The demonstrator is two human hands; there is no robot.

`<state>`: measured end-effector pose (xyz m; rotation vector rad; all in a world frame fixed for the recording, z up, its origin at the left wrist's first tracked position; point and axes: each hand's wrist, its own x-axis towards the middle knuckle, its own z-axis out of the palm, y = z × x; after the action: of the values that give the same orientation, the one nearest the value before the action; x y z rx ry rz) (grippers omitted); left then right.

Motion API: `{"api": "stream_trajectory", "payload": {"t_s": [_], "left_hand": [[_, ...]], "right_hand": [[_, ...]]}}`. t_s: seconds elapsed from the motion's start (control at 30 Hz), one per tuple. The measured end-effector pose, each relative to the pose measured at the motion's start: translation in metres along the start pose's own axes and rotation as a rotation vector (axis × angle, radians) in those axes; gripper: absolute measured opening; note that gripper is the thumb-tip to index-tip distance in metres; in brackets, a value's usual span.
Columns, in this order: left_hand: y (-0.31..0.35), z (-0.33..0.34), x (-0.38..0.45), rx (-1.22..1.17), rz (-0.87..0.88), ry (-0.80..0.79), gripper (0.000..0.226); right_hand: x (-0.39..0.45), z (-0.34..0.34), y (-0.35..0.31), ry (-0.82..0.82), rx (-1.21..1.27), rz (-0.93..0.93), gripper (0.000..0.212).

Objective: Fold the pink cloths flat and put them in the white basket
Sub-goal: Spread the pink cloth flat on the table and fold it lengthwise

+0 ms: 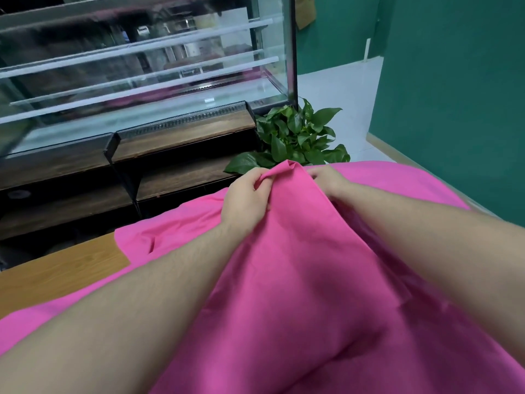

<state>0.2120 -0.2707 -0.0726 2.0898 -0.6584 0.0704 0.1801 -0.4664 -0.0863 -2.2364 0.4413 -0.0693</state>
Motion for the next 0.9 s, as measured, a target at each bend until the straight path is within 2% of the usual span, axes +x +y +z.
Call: {"api": "stream_trajectory", "payload": {"t_s": [0.1,0.2,0.3,0.33,0.4,0.47,0.53,0.63,0.7,0.77,0.83,0.9], "left_hand": [[-0.008,0.014,0.007,-0.025,-0.058,-0.005,0.019],[-0.017,0.026,0.011,-0.041,-0.107,-0.017,0.023],[-0.020,0.034,0.013,-0.067,-0.108,-0.019,0.036],[-0.021,0.037,0.014,-0.070,-0.104,-0.020,0.039],[-0.026,0.041,0.017,-0.074,-0.107,-0.019,0.038],[-0.031,0.045,0.018,-0.069,-0.111,-0.034,0.027],[-0.033,0.052,0.018,0.002,-0.138,-0.039,0.020],[-0.029,0.054,0.010,0.090,-0.157,-0.050,0.035],[-0.024,0.046,-0.012,0.108,-0.039,-0.066,0.046],[-0.024,0.035,-0.041,0.250,0.105,-0.087,0.043],[-0.029,0.026,-0.070,0.502,0.142,-0.199,0.045],[-0.037,0.022,-0.085,0.699,0.044,-0.357,0.053]], "right_hand": [[-0.008,0.004,0.005,-0.078,-0.052,0.074,0.023],[-0.016,0.003,0.005,0.001,0.028,0.116,0.034],[-0.031,-0.003,0.003,-0.054,0.165,0.202,0.074],[-0.035,-0.007,0.005,-0.113,0.089,0.182,0.076],[-0.043,-0.012,0.008,-0.220,-0.110,0.142,0.058],[-0.047,-0.014,0.009,-0.251,-0.123,0.140,0.042],[-0.046,-0.014,0.012,-0.222,-0.094,0.155,0.036],[-0.045,-0.008,0.012,-0.175,-0.189,0.157,0.037],[-0.046,-0.002,0.015,-0.145,-0.263,0.151,0.040],[-0.045,0.004,0.019,-0.138,-0.272,0.160,0.043],[-0.045,0.007,0.023,-0.136,-0.254,0.172,0.044],[-0.047,0.010,0.024,-0.129,-0.251,0.173,0.045]]}}
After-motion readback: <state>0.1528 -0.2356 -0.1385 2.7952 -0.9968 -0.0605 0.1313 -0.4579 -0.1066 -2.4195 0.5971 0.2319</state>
